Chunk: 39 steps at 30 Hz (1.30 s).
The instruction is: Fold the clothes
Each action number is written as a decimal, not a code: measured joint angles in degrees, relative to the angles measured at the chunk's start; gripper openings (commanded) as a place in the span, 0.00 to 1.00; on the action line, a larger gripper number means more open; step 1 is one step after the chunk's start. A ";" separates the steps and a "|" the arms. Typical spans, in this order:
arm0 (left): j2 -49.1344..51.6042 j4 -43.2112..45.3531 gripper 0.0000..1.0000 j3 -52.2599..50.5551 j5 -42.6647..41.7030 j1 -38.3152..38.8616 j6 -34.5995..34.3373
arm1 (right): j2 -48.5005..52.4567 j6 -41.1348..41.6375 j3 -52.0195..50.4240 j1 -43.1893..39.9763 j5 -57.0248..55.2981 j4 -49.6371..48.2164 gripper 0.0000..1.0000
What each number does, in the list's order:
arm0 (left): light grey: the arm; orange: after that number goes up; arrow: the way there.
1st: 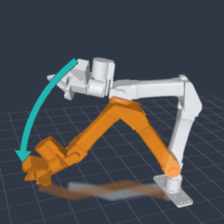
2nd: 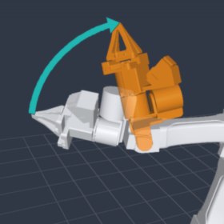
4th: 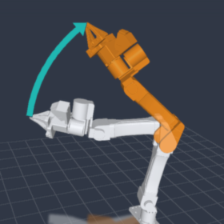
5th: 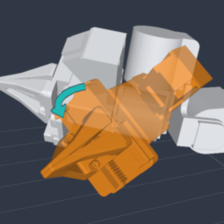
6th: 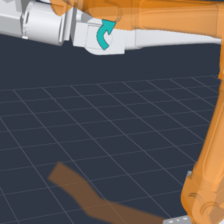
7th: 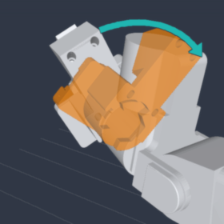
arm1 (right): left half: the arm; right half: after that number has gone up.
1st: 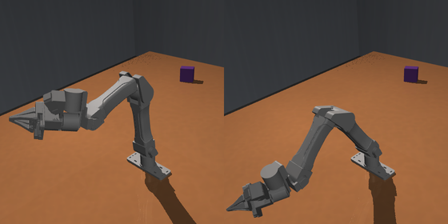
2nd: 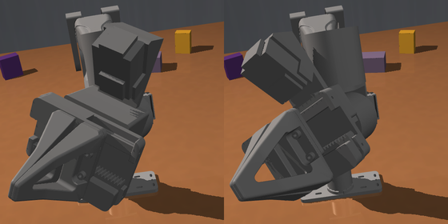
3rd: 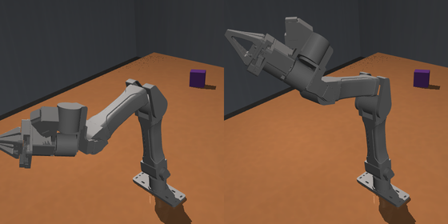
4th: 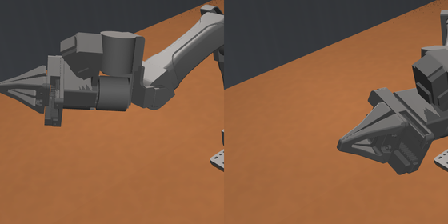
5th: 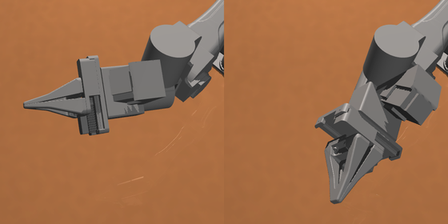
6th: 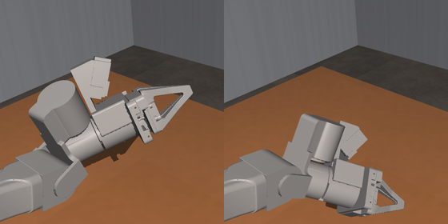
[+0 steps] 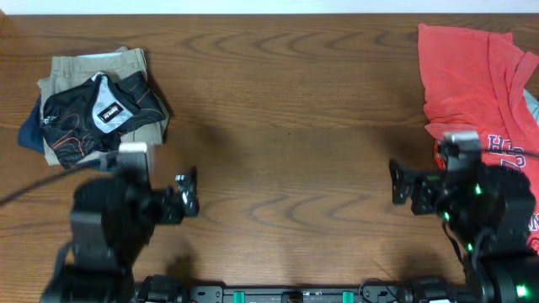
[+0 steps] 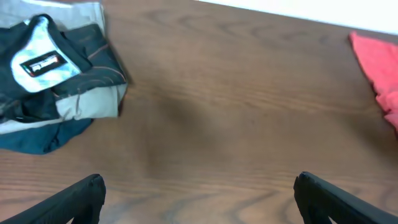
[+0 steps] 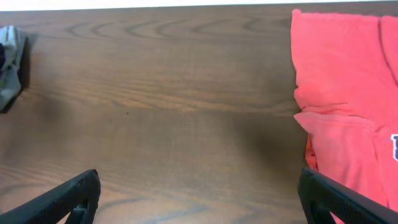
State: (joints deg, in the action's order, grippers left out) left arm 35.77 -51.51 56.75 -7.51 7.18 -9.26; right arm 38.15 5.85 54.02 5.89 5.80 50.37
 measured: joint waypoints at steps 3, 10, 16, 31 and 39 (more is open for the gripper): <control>-4.00 0.04 0.98 -1.22 0.07 0.00 0.00 | -2.25 -0.02 -0.09 0.00 -0.04 2.43 0.99; -6.95 0.39 0.98 -1.22 0.22 0.00 -0.13 | -2.64 -0.02 -0.26 0.00 -0.04 8.37 0.99; -6.95 0.39 0.98 -1.22 0.22 0.00 -0.13 | -2.64 -0.02 -0.33 0.00 -0.07 11.82 0.99; -6.95 0.26 0.98 -1.22 0.22 0.00 -0.15 | -3.52 -0.44 -0.63 0.00 -0.96 13.22 0.99; -6.95 -1.95 0.98 -1.31 0.22 0.00 -0.15 | -15.43 -2.91 -9.66 0.00 -2.21 0.44 0.99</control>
State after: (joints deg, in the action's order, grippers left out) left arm 28.82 -53.45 55.44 -7.29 7.18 -9.41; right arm 22.72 2.94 44.36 5.89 3.60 50.81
